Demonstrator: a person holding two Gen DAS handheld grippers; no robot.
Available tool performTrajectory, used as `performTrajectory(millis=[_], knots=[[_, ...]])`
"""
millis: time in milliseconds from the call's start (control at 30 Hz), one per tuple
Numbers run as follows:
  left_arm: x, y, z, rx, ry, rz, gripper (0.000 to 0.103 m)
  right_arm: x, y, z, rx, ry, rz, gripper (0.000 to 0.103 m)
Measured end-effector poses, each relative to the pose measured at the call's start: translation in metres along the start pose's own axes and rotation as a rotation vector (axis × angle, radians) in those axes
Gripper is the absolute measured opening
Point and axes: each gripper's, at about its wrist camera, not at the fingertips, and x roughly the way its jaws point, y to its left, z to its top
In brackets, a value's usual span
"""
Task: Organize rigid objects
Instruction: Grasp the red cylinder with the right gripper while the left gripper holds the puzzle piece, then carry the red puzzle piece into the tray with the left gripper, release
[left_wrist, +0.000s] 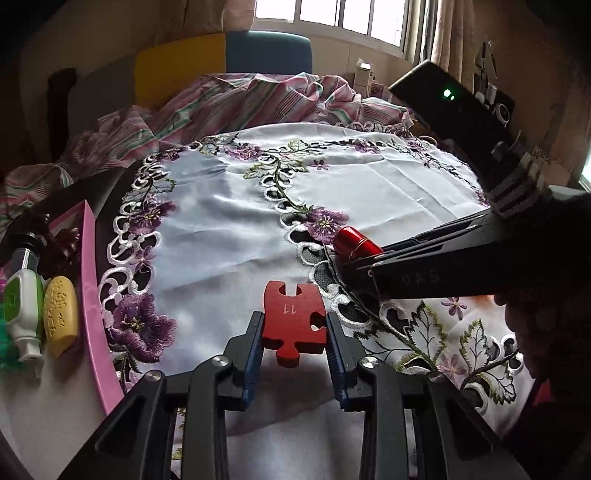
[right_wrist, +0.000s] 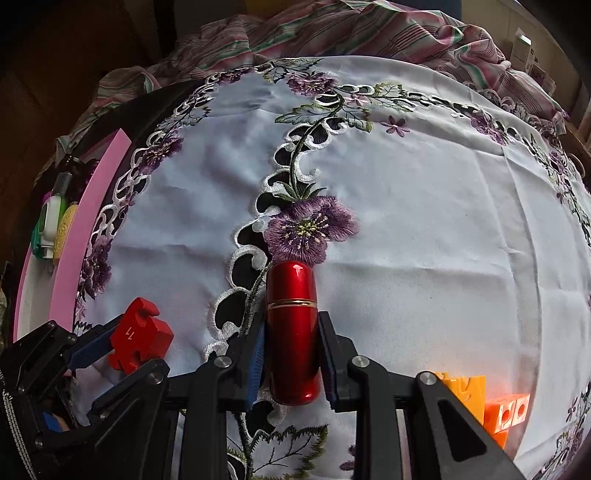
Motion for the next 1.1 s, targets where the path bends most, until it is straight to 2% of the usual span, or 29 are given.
performTrajectory(millis=[400, 767, 1100], knots=[[-0.049, 0.009, 0.013, -0.051, -0.080, -0.011, 0.032, 0.000, 0.004, 0.001, -0.022, -0.011, -0.014, 0.026], [-0.087, 0.033, 0.014, -0.121, -0.127, 0.014, 0.032, 0.001, 0.007, 0.000, -0.045, -0.020, -0.031, 0.026], [-0.100, 0.076, -0.002, -0.228, -0.104, 0.075, 0.032, 0.000, 0.007, -0.002, -0.059, -0.024, -0.039, 0.026]])
